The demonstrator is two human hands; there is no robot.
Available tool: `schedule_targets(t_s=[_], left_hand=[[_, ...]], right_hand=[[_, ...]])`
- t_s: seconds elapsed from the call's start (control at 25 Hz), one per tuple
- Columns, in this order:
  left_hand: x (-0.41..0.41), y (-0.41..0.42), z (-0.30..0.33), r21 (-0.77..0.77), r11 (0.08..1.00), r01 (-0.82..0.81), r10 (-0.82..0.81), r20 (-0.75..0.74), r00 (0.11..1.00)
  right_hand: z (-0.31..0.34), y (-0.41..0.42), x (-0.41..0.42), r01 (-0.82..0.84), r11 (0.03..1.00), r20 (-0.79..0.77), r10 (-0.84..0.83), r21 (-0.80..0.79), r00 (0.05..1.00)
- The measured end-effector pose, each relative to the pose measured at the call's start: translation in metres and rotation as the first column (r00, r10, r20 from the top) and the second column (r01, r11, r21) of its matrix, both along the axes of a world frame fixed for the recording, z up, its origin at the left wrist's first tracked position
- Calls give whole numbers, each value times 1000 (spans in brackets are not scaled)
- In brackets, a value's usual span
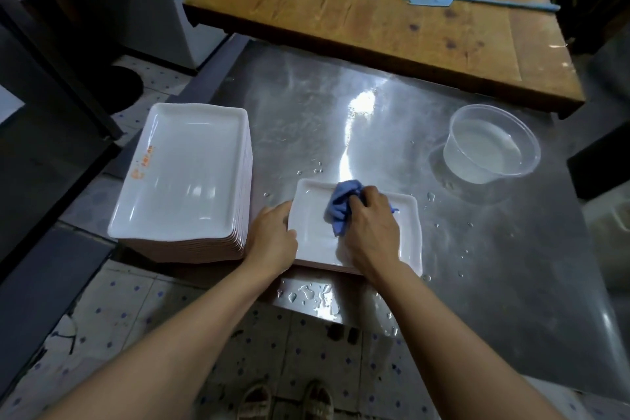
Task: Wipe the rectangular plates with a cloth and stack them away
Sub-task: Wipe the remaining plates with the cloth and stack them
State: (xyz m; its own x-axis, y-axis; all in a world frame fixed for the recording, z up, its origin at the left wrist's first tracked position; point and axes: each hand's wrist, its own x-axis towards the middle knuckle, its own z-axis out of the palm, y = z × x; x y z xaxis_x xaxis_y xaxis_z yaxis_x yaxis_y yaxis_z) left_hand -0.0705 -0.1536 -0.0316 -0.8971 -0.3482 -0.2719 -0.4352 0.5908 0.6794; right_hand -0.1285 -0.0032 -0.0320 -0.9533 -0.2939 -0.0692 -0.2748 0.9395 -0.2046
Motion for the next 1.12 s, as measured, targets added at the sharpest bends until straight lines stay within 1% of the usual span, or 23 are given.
schedule_targets(t_s=[0.08, 0.28, 0.4, 0.48, 0.52, 0.6, 0.64, 0.68, 0.72, 0.8, 0.88, 1.0, 1.04, 1.12], left_hand=[[-1, 0, -1, 8, 1000, -11, 12, -13, 1000], [-1, -1, -1, 1, 1000, -5, 5, -34, 999], [-1, -2, 0, 42, 999, -1, 3, -45, 999], [0, -3, -1, 134, 991, -16, 24, -59, 998], [0, -4, 0, 221, 974, -48, 58, -39, 998], [0, -6, 2, 420, 895, -153, 150, 41, 988], [0, -7, 2, 484, 854, -191, 175, 79, 981], [0, -8, 3, 508, 836, -209, 181, 104, 978], [0, -9, 4, 515, 830, -214, 177, 121, 977], [-2, -11, 4, 486, 851, -200, 156, 128, 979], [-2, -12, 3, 447, 873, -195, 152, 130, 980], [-3, -6, 5, 420, 884, -204, 177, 103, 979], [-3, -3, 6, 381, 904, -196, 178, 82, 981], [-4, 2, 7, 226, 963, -146, 138, 50, 989]], right_hand=[[0, -16, -2, -45, 999, -6, 45, -5, 999], [0, -42, -1, -219, 963, -2, 222, -158, 975], [3, -36, 2, -294, 918, 40, 315, -267, 948], [5, -27, 8, -350, 881, 85, 395, -318, 915], [5, -23, 12, -371, 872, 104, 421, -320, 901], [7, -19, 20, -393, 864, 132, 450, -316, 883], [8, -17, 24, -398, 862, 143, 457, -314, 878], [10, -15, 28, -410, 860, 149, 468, -304, 871], [12, -13, 31, -434, 854, 151, 488, -287, 860], [13, -9, 36, -484, 843, 154, 524, -237, 838], [15, -8, 38, -499, 844, 155, 529, -195, 835], [19, -4, 40, -498, 849, 132, 522, -177, 843], [20, -1, 40, -483, 858, 130, 507, -176, 852], [21, 8, 43, -451, 877, 124, 472, -164, 873]])
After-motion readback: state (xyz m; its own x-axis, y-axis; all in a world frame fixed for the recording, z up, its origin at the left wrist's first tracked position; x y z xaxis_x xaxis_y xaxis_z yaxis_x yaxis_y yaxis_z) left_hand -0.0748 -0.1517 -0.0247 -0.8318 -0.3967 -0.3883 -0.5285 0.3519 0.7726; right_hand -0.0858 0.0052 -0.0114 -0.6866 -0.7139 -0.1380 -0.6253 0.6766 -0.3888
